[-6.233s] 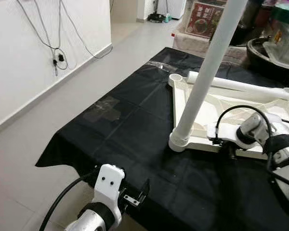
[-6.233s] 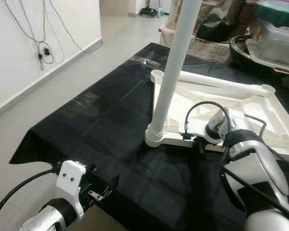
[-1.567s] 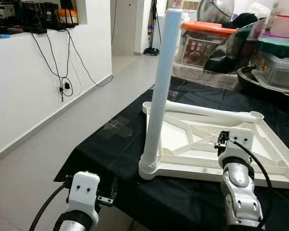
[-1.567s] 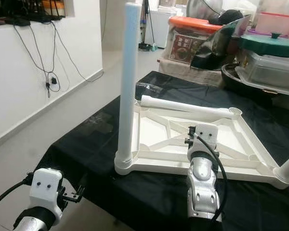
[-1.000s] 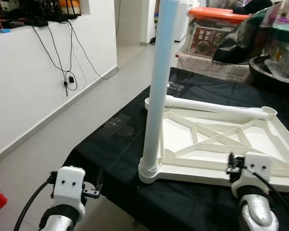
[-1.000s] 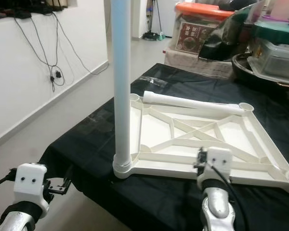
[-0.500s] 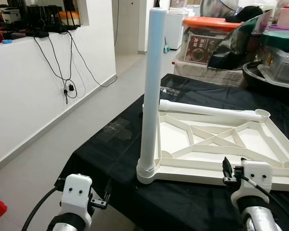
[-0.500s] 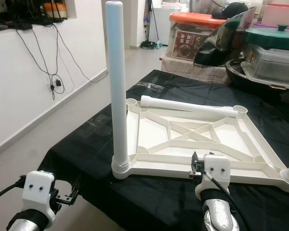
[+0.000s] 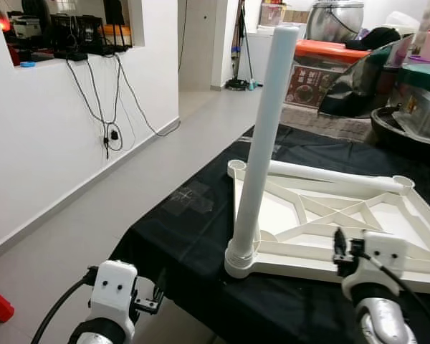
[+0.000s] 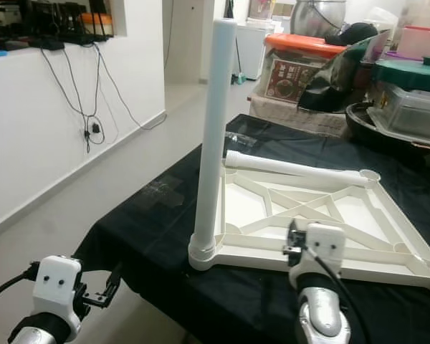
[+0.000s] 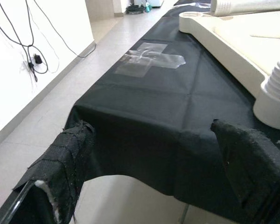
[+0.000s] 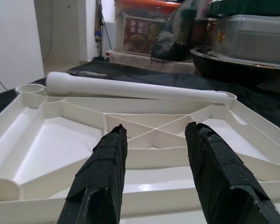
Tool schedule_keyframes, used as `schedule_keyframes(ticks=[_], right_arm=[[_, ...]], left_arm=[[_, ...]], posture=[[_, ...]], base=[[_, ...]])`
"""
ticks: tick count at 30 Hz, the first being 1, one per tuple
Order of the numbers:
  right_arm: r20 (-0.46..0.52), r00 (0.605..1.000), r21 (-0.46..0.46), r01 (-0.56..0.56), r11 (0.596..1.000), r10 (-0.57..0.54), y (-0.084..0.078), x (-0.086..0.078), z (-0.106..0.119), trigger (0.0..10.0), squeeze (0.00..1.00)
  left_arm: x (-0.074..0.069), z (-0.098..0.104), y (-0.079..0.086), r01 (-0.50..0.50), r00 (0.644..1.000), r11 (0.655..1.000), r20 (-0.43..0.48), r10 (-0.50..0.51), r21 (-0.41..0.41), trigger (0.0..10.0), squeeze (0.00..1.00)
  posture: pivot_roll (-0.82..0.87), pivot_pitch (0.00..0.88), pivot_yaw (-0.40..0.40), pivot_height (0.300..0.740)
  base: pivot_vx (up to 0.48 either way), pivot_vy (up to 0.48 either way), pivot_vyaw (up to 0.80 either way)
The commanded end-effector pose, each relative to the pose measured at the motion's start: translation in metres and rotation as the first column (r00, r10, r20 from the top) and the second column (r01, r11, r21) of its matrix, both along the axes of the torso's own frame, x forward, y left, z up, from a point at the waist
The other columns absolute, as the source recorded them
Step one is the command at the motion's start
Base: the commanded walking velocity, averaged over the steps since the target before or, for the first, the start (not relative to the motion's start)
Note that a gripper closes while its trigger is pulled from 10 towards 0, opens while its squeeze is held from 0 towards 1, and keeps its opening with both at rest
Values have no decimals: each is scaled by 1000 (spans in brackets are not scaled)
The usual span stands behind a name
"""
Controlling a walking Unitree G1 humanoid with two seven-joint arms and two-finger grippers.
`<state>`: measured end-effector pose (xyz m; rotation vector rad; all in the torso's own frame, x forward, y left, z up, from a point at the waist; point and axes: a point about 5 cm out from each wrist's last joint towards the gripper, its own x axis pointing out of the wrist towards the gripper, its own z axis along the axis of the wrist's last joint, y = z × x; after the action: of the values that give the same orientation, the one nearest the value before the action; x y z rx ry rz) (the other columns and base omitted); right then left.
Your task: Building children table
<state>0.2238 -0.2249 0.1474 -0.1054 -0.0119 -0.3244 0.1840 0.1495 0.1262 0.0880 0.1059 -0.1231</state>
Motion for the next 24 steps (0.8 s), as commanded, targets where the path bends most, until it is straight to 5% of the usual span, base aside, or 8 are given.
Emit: schedule_keyframes(ticks=[1, 11, 12, 14, 18, 19, 21, 24], right_arm=[[-26, 999, 17, 24, 1000, -24, -5, 3, -4, 10000, 0], [-71, 985, 97, -148, 984, 155, 4, 5, -15, 10000, 0], [-87, 981, 72, -167, 983, 173, -5, 5, -20, 10000, 847], [-105, 971, 71, -207, 976, 213, -12, 5, -23, 10000, 1000], [-144, 910, 131, -372, 919, 389, -20, 8, -24, 10000, 1000], [-169, 858, 167, -460, 872, 485, -25, 11, -22, 10000, 0], [-183, 816, 193, -518, 833, 549, -29, 12, -19, 10000, 0], [-215, 660, 220, -685, 694, 720, -41, 13, -4, 10000, 0]], left_arm=[[0, -4, -1, 5, 1000, 1000, -11, -5, 7, 10000, 0], [2, -8, -6, 33, 999, 999, -27, -33, 5, 10000, 0], [2, -8, -7, 38, 999, 999, -31, -38, 4, 10000, 0], [2, -9, -8, 43, 998, 999, -35, -43, 2, 10000, 0], [2, -10, -9, 60, 997, 998, -44, -60, -2, 10000, 0], [2, -11, -10, 70, 996, 998, -49, -70, -3, 10000, 0], [2, -12, -11, 78, 996, 997, -53, -78, -4, 10000, 0], [1, -12, -12, 92, 994, 996, -56, -91, -1, 10000, 0]], posture=[[177, 0, -48, 740], [177, 0, -52, 740], [177, 0, -52, 740], [177, 0, -52, 740], [163, 0, -38, 740], [164, 0, -37, 740], [164, 0, -37, 740], [169, 0, -37, 740]], base=[[0, 0, 0], [0, 0, 0], [0, 0, 0], [0, 0, 0], [0, 0, 0], [0, 0, 0], [0, 0, 0], [0, 0, 0]])
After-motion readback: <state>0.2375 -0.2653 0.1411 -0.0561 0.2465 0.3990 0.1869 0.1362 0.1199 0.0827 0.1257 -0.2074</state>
